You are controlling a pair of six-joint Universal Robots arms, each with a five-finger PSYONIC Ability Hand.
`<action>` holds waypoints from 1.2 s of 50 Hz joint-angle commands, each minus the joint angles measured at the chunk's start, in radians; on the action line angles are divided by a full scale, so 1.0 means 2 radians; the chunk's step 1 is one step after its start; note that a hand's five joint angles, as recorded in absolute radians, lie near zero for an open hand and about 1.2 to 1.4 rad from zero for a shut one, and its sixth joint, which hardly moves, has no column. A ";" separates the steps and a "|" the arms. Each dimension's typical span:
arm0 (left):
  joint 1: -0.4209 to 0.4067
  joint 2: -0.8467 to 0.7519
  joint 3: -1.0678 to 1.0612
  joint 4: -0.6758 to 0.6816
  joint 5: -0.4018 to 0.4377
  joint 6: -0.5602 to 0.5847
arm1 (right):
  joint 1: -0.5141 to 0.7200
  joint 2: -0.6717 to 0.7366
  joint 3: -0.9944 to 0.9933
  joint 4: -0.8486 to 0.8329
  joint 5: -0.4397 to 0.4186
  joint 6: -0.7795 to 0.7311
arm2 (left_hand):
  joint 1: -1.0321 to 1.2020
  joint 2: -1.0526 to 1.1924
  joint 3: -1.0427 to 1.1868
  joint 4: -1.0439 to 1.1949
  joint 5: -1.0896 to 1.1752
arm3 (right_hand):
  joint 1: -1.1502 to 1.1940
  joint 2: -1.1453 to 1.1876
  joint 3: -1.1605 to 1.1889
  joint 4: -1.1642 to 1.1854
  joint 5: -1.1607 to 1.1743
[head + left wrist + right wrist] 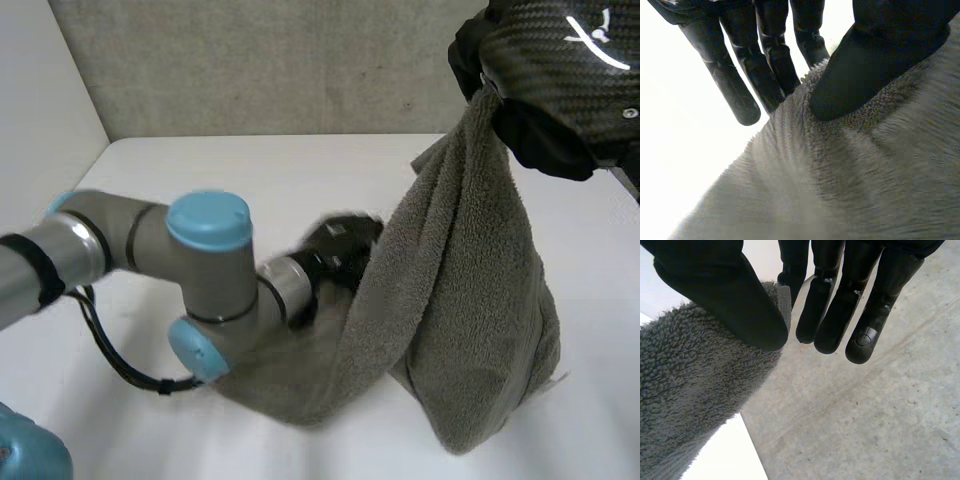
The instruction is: Fold the laundry
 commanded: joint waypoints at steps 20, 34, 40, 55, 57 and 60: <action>0.082 0.218 -0.039 0.154 -0.201 0.072 | 0.005 0.184 -0.146 -0.199 0.164 0.004 | 0.120 0.101 0.102 0.101 0.107 | 0.219 0.111 0.106 0.101 0.118; 0.078 0.248 -0.344 0.206 -0.212 0.117 | 0.025 0.222 0.096 -0.162 0.123 -0.022 | 0.120 0.101 0.102 0.101 0.107 | 0.219 0.111 0.106 0.101 0.118; 0.050 0.229 -0.407 0.161 -0.214 0.145 | 0.026 0.302 0.142 -0.111 0.122 -0.054 | 0.120 0.101 0.102 0.101 0.107 | 0.219 0.111 0.106 0.101 0.118; 0.044 0.309 -0.378 0.006 -0.214 0.147 | 0.019 0.301 0.139 -0.099 0.113 -0.052 | -0.289 -0.309 -0.307 -0.308 -0.302 | 0.219 0.111 0.106 0.101 0.118; 0.046 0.316 -0.367 0.008 -0.213 0.147 | 0.019 0.301 0.145 -0.110 0.113 -0.051 | -0.288 -0.307 -0.306 -0.307 -0.301 | 0.219 0.111 0.106 0.101 0.118; 0.048 0.318 -0.339 0.007 -0.210 0.147 | 0.019 0.301 0.147 -0.116 0.113 -0.051 | -0.283 -0.303 -0.301 -0.302 -0.296 | 0.219 0.111 0.106 0.101 0.118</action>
